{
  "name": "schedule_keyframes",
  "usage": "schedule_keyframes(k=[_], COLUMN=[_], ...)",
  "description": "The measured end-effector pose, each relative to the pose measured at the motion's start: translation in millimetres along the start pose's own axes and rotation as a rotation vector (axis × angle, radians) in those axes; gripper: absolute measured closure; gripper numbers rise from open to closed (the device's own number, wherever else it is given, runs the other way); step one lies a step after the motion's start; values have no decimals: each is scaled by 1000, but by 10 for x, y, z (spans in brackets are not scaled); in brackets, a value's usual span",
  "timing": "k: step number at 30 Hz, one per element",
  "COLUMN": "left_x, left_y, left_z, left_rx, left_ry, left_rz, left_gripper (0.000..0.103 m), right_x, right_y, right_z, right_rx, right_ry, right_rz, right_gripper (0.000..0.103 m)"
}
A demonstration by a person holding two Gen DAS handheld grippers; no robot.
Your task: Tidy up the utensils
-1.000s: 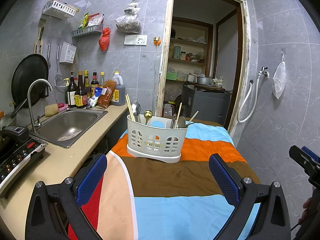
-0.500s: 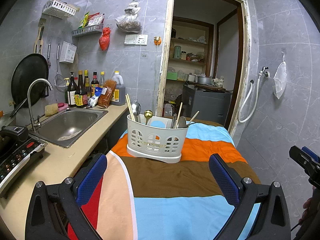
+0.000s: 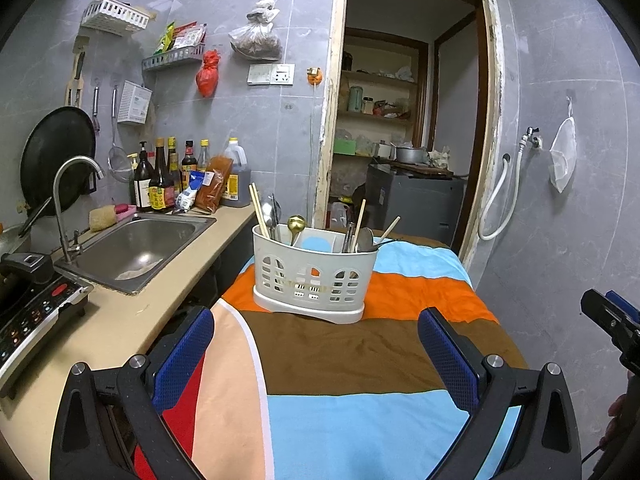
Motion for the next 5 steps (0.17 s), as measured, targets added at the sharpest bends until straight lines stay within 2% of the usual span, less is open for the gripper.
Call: schedule_keyframes(k=[5], left_x=[34], left_y=[17], left_z=[35], left_rx=[7], left_ry=[1], left_rz=[-9], left_gripper=[0], right_x=[20], right_y=[-8], right_z=[35], right_rx=[4], right_ry=[0], right_rz=[-7], right_gripper=[1])
Point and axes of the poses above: each gripper's, at about its wrist camera, not at the fingertips, and x roughly the way its jaws point, z to its right, y to its top, the point moved 1 cm from there along x, roughly the way its jaws point, and after that the axes turned 13 degrees about -z, right-handed, at the moved point
